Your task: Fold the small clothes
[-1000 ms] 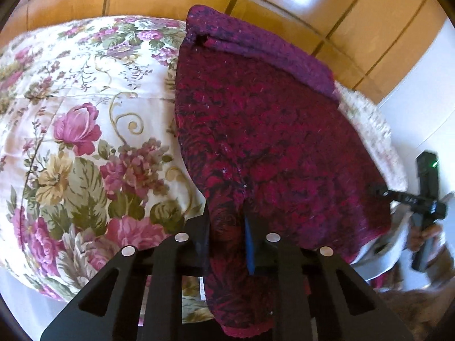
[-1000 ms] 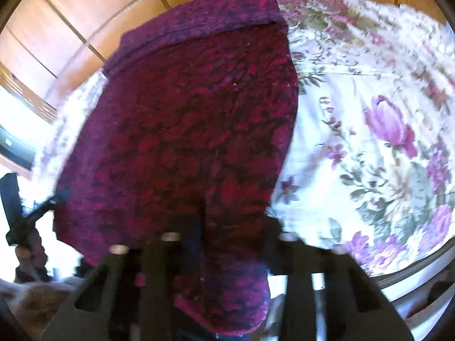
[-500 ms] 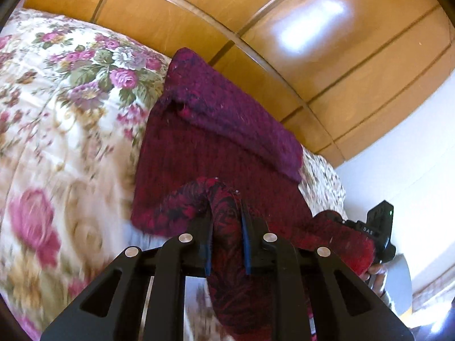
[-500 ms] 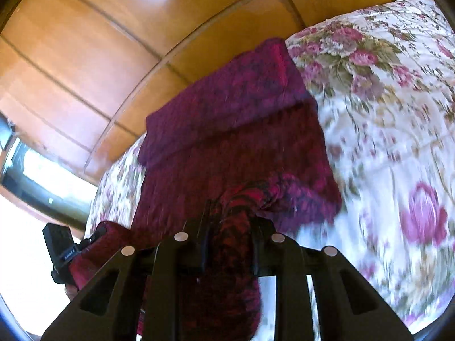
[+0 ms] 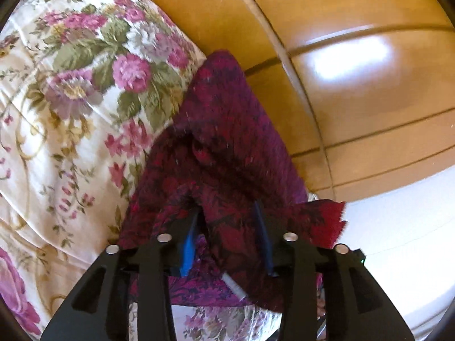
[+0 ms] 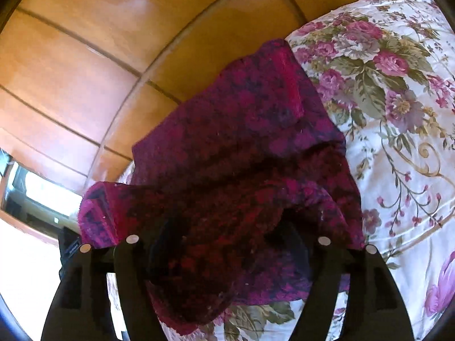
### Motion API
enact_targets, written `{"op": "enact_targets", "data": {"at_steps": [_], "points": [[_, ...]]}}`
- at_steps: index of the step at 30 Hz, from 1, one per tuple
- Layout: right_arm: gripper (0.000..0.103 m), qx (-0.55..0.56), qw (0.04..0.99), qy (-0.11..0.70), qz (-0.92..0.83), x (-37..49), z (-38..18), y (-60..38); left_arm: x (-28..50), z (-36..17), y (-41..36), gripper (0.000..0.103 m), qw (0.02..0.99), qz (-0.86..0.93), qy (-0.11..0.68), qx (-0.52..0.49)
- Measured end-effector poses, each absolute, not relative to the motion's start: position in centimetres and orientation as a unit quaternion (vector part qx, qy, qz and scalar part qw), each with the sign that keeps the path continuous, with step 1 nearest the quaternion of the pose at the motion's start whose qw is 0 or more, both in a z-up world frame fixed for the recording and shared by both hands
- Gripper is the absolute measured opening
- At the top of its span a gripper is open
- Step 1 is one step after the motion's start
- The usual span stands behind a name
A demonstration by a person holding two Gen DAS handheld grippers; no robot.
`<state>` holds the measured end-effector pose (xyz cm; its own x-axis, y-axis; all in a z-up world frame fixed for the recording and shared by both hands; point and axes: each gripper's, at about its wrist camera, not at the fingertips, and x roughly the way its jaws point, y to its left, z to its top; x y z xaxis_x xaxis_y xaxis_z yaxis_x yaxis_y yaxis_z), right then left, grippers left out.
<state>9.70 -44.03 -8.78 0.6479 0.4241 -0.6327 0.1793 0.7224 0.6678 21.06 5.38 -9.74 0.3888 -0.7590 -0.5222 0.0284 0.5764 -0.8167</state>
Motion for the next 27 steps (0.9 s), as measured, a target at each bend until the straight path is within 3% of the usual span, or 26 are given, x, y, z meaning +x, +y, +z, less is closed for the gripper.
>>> {"op": "enact_targets", "data": {"at_steps": [1, 3, 4, 9, 13, 18, 19, 21, 23, 25, 27], "points": [[0.075, 0.37, 0.83, 0.411, 0.074, 9.7, -8.8, -44.3, 20.6, -9.6, 5.9, 0.046, 0.744, -0.263, 0.482, -0.381], [0.079, 0.39, 0.825, 0.401, 0.078, 9.5, -8.8, -45.0, 20.4, -9.4, 7.4, 0.076, 0.757, -0.234, 0.467, -0.393], [0.081, 0.394, 0.825, 0.398, 0.078, 9.5, -8.7, -45.1, 20.1, -9.3, 8.5, 0.081, 0.773, -0.204, 0.453, -0.395], [0.098, 0.392, 0.842, 0.367, 0.048, 7.7, -8.1, -46.5, 18.8, -10.2, 12.3, 0.083, 0.777, -0.181, 0.444, -0.406], [0.098, 0.375, 0.854, 0.361, 0.021, 5.8, -7.8, -47.9, 16.2, -10.4, 10.1, 0.086, 0.797, -0.243, 0.459, -0.308], [0.095, 0.276, 0.871, 0.406, 0.008, 5.4, -9.2, -45.8, 14.6, -12.7, 6.3, 0.086, 0.802, -0.262, 0.483, -0.235], [0.083, 0.263, 0.871, 0.414, 0.011, 5.5, -9.8, -45.2, 14.6, -12.9, 5.8, 0.085, 0.804, -0.261, 0.482, -0.229], [0.07, 0.227, 0.863, 0.451, 0.01, 6.1, -11.7, -43.9, 15.0, -13.0, 5.0, 0.049, 0.805, -0.264, 0.483, -0.219], [0.063, 0.204, 0.869, 0.45, -0.003, 6.3, -12.6, -43.4, 15.0, -12.9, 4.7, 0.034, 0.807, -0.253, 0.491, -0.212], [0.04, 0.207, 0.869, 0.449, -0.004, 5.8, -12.3, -43.5, 14.4, -12.3, 4.6, 0.028, 0.814, -0.256, 0.483, -0.199], [0.03, 0.218, 0.869, 0.444, 0.0, 5.1, -11.8, -43.7, 13.7, -11.8, 4.6, 0.025, 0.817, -0.26, 0.479, -0.189]]}}
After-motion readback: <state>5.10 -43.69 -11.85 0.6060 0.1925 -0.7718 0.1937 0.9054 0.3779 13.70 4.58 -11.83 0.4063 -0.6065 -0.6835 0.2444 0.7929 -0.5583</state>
